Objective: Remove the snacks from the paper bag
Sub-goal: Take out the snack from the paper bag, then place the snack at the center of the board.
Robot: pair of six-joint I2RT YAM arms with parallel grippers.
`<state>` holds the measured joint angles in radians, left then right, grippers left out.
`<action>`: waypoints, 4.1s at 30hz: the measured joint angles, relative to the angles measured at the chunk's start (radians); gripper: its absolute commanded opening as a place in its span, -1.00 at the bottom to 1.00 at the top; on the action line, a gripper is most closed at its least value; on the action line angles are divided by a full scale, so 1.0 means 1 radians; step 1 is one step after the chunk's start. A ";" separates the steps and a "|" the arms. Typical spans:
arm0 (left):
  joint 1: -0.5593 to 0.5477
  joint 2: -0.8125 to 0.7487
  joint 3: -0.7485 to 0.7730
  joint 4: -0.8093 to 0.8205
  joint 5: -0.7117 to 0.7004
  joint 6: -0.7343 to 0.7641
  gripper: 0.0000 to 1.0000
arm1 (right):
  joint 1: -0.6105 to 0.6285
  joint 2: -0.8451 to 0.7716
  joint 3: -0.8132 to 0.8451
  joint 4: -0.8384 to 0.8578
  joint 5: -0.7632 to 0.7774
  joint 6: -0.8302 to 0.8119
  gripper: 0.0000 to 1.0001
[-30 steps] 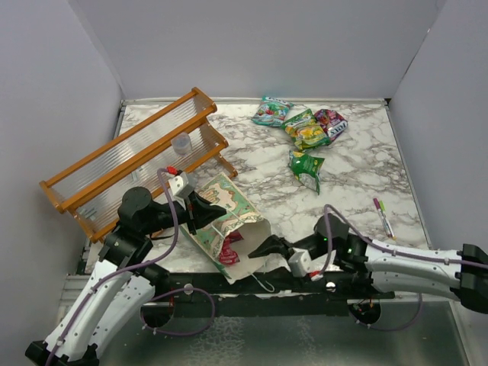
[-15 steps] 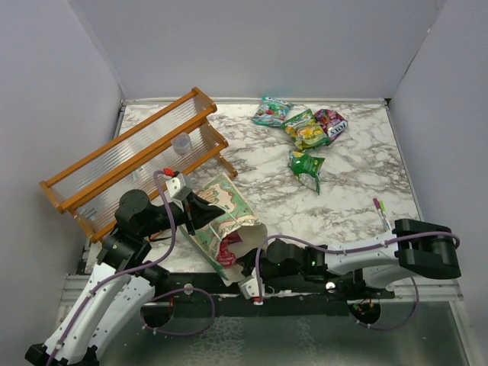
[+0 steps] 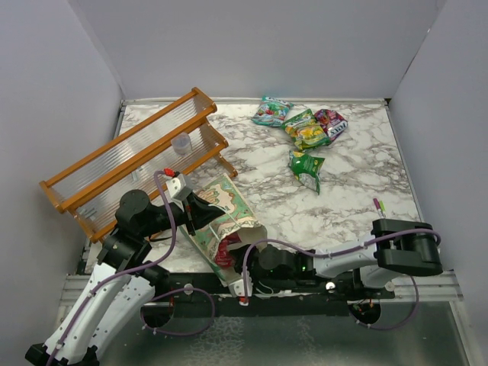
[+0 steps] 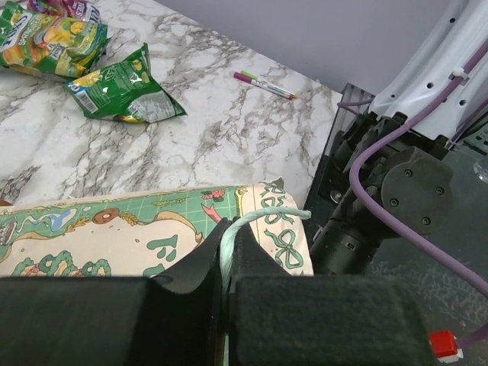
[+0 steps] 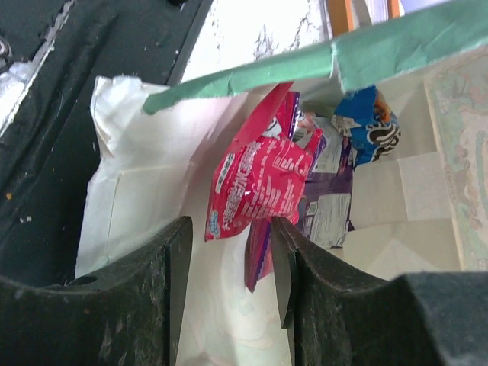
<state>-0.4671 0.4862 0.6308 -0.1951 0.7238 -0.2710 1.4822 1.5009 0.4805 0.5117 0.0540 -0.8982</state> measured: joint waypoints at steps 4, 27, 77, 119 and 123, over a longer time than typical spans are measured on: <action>0.000 0.000 0.000 0.000 0.000 0.000 -1.00 | 0.011 0.026 0.005 0.055 0.002 -0.006 -0.09; 0.000 -0.005 0.000 0.000 -0.038 0.004 -1.00 | 0.017 -0.148 -0.050 0.174 0.074 -0.033 -0.97; 0.000 -0.035 0.000 -0.019 -0.264 0.019 -1.00 | -1.023 -0.608 -0.175 0.121 0.266 1.014 -0.97; 0.000 -0.035 0.000 -0.018 -0.253 0.019 -1.00 | -1.151 -0.733 -0.253 0.301 -0.625 1.023 0.18; 0.000 -0.035 0.000 -0.018 -0.253 0.019 -1.00 | -1.006 -0.685 -0.251 0.394 -0.830 0.941 0.19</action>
<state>-0.4671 0.4507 0.6304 -0.2131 0.4713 -0.2516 0.4759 0.8158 0.2291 0.9054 -0.7757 0.0433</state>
